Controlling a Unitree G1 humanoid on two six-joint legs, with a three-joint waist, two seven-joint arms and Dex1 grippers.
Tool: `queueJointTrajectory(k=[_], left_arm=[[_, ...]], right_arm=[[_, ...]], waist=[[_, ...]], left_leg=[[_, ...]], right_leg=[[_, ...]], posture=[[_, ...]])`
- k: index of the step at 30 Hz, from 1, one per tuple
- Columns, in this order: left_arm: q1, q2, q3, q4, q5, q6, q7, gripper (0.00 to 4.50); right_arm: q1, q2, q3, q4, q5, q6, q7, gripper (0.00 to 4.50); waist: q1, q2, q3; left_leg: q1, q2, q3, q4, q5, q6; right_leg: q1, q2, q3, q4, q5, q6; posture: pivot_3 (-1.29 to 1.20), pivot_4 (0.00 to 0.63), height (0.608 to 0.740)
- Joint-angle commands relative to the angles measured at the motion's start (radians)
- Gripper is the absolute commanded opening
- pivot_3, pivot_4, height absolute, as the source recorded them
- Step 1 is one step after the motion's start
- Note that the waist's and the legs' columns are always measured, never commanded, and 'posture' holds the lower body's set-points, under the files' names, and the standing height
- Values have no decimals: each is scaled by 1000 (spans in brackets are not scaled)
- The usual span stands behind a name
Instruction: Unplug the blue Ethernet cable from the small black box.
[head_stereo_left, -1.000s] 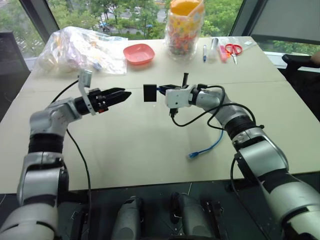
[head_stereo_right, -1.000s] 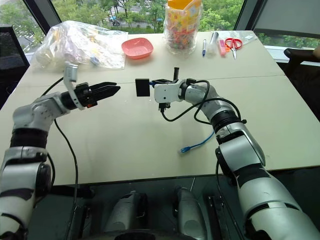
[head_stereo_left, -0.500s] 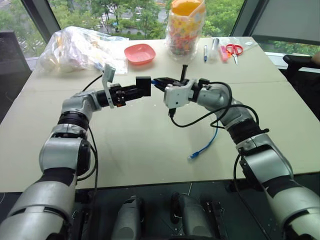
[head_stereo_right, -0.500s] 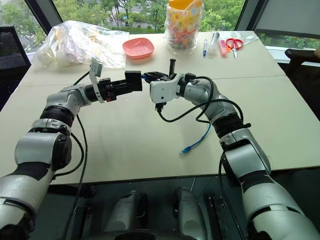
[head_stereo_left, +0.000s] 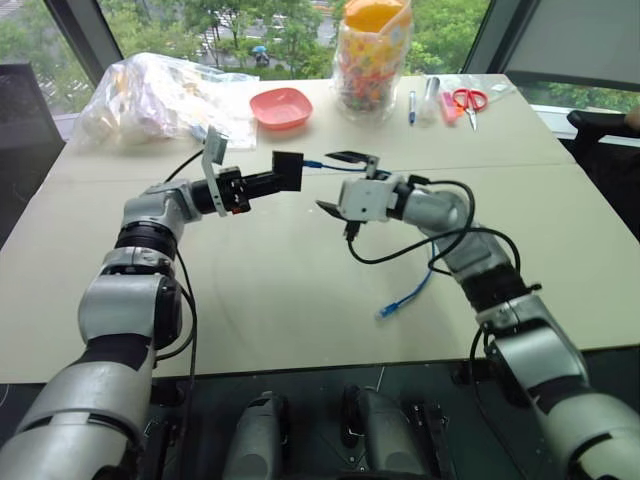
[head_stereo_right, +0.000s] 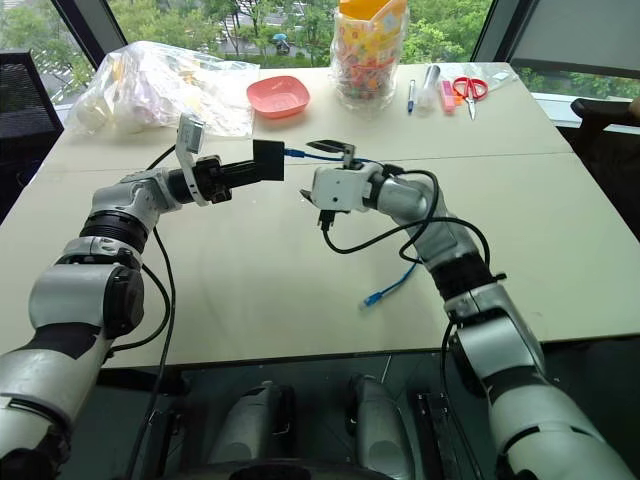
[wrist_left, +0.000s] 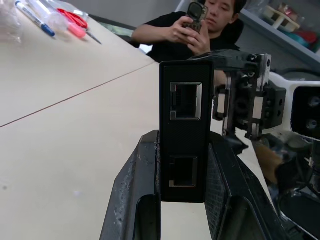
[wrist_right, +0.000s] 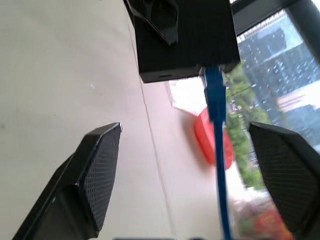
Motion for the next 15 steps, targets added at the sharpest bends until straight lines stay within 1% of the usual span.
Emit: queueJointTrajectory(k=[1, 3, 4, 6, 7, 10, 15], left_arm=[[-4, 12, 55, -50, -37, 56, -22, 509], [-2, 7, 83, -74, -70, 119, -38, 509], [5, -2, 86, -93, -75, 133, -39, 509], [21, -20, 87, -138, -82, 158, -43, 509], [30, -30, 92, -165, -96, 182, -44, 509], [62, -55, 110, -263, -153, 275, -46, 509], [135, -81, 126, -447, -239, 422, -22, 509]], right_arm=[[117, 116, -173, -336, 460, 473, 7, 3927], [176, 188, -258, -465, 725, 721, -38, 3927], [191, 227, -298, -493, 826, 805, -77, 3927], [195, 290, -366, -512, 973, 921, -163, 3927], [191, 314, -389, -513, 1017, 951, -196, 3927], [183, 351, -418, -509, 1061, 980, -268, 3927], [164, 375, -432, -486, 1074, 964, -322, 3927]], waist=[[-1, 0, 0], [-1, 0, 0], [-1, 0, 0], [-1, 0, 0], [-1, 0, 0], [-1, 0, 0], [-2, 0, 0]], left_leg=[[0, 0, -2, 0, 0, 0], [-1, 3, -4, 0, 0, 0], [-1, 3, -4, 1, 0, 0], [0, 4, -5, 2, 0, 0], [1, 4, -4, 2, 0, 0], [2, 4, -5, 2, 0, 0], [0, 4, -5, 2, 0, 0]], right_leg=[[0, 0, 0, 0, 0, 0], [0, 0, 0, 1, 2, -2], [-1, 0, 0, 2, 2, -2], [0, 0, -1, 2, 1, -2], [1, 0, -1, 2, 1, -1], [1, 0, -1, 1, -1, -5], [0, 1, -1, 1, 1, -2]], posture=[[0, 150, 740], [0, 150, 740], [0, 150, 740], [0, 150, 740], [0, 150, 740], [0, 150, 740], [0, 150, 740]])
